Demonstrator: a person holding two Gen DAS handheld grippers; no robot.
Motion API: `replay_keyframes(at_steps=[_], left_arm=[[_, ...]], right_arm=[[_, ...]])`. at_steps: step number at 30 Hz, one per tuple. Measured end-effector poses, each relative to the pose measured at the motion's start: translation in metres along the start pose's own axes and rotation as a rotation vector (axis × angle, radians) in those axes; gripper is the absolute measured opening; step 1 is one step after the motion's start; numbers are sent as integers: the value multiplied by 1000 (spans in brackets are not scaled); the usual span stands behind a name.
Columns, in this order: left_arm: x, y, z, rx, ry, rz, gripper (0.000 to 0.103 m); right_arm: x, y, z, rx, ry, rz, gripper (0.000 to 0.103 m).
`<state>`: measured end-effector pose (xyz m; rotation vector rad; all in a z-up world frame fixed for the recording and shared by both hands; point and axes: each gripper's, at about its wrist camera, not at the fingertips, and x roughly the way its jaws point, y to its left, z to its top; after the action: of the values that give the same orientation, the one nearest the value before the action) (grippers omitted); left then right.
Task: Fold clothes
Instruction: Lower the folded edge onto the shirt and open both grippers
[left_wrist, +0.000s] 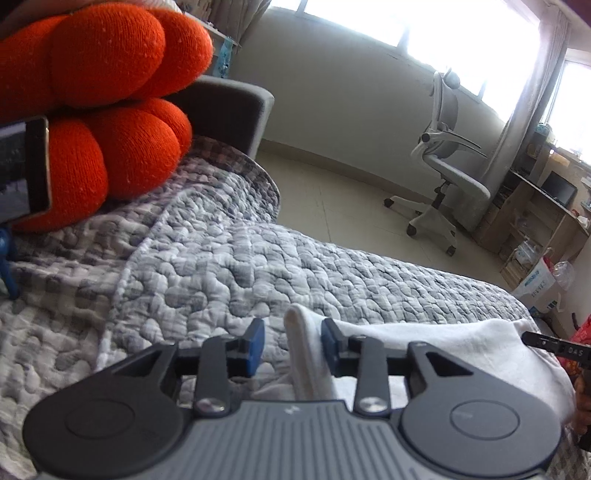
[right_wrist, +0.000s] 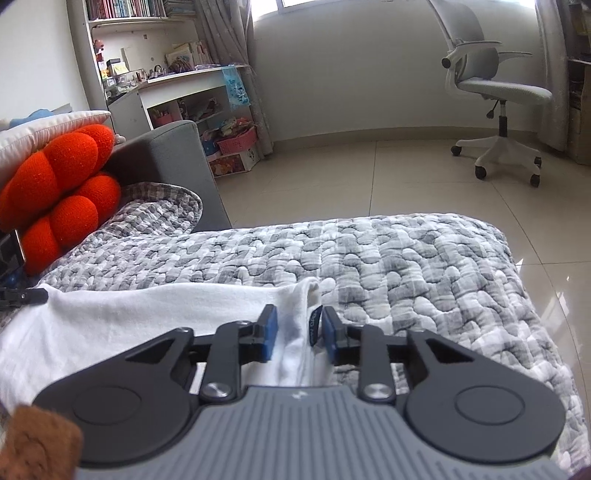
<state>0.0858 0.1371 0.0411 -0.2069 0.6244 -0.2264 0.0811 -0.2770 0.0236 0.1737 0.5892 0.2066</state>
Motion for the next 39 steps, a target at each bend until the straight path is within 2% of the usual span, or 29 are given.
replay_keyframes(at_steps=[5,8,12,15,16,18,20,23,26,29,31,33,39], left_arm=[[-33,-19,8,69,-92,56,46],[-40,-42,6,129,-117,33,46],[-18,-80,-5,177,-77,-23,46],[9,-100,-13,197,-22,-35,46],[18,-105,-15,212,-7,-18,46],[32,-105,-19,216,27,33,46],[41,-95,-21,172,60,60,45],[38,-91,-26,155,47,49,45],[37,-97,-26,172,47,73,45],[34,-104,-20,158,45,76,45],[32,-106,-15,139,33,51,46],[38,-105,-12,115,44,43,46],[51,-104,-22,149,40,79,46]], right_arm=[[-29,6,7,-16,-88,-11,38],[-34,21,9,-18,-100,56,38],[-13,60,5,-63,-53,128,38],[1,76,0,-74,-20,126,38],[6,81,-2,-76,-9,122,38],[15,90,-6,-80,12,114,35],[24,99,-10,-84,33,106,32],[37,112,-16,-90,65,94,32],[35,123,-20,-147,56,55,32],[33,128,-15,-117,43,62,40],[33,130,-13,-92,34,75,39],[39,133,-17,-95,44,51,39],[40,146,-29,-185,9,-1,41]])
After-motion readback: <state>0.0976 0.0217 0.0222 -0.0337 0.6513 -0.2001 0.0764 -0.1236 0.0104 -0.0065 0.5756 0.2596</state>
